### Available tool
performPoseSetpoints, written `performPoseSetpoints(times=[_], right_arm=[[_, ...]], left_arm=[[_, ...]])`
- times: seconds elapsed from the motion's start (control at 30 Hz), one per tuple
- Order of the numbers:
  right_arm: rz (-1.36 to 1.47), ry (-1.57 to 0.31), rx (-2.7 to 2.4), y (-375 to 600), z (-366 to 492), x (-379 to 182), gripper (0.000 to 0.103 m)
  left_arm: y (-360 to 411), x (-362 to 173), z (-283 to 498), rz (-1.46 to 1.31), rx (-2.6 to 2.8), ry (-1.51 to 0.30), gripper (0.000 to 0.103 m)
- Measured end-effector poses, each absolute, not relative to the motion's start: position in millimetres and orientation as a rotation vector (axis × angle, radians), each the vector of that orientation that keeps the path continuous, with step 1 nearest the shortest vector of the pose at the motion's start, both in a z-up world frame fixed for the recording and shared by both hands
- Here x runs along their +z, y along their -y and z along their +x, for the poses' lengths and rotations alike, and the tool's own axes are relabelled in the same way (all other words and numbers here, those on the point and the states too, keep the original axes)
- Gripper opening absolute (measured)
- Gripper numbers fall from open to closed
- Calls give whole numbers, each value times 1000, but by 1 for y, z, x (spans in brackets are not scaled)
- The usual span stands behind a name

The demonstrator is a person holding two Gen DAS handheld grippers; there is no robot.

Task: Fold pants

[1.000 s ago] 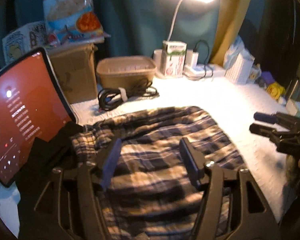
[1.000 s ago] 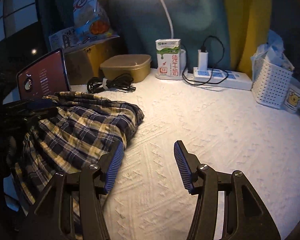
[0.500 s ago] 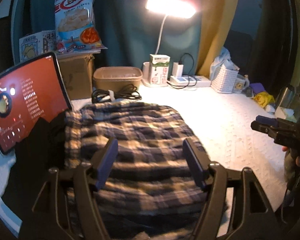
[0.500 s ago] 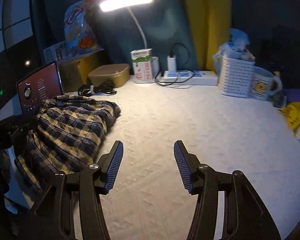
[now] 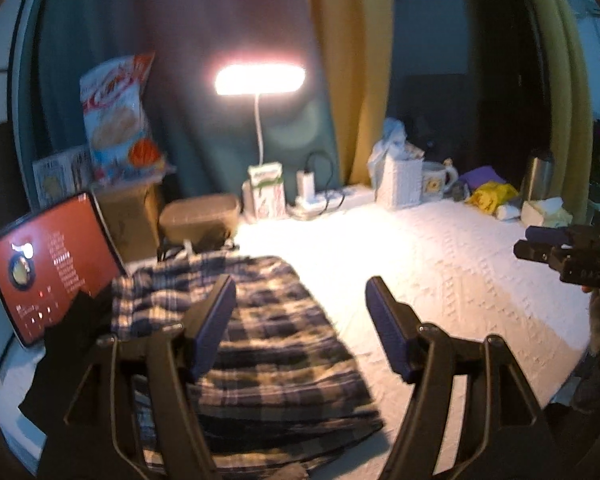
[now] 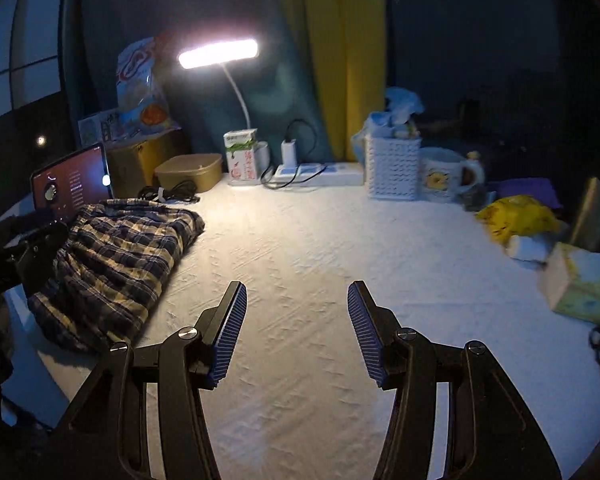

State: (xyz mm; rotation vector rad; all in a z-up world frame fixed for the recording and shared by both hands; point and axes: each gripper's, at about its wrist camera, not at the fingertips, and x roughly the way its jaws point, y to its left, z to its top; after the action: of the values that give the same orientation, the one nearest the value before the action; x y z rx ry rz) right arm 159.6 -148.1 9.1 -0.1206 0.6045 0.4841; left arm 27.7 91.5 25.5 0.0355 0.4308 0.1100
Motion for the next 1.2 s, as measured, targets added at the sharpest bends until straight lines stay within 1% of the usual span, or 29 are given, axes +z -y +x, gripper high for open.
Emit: performPoseSetpoints(times=[0.33, 0.73, 0.8, 0.93, 1.2], right_arm=[[-131, -441, 401, 188, 119, 44, 56], [-134, -330, 378, 212, 83, 60, 56], [-137, -328, 379, 212, 82, 60, 56], [-134, -345, 381, 207, 85, 57, 56], [-128, -378, 387, 199, 92, 47, 56]], left_arm=[[-41, 42, 5, 50, 71, -270, 68], [-19, 54, -20, 14, 59, -171, 69], [-21, 54, -20, 7, 84, -168, 70], [-27, 49, -20, -17, 99, -174, 80], [-35, 37, -18, -39, 119, -205, 81]])
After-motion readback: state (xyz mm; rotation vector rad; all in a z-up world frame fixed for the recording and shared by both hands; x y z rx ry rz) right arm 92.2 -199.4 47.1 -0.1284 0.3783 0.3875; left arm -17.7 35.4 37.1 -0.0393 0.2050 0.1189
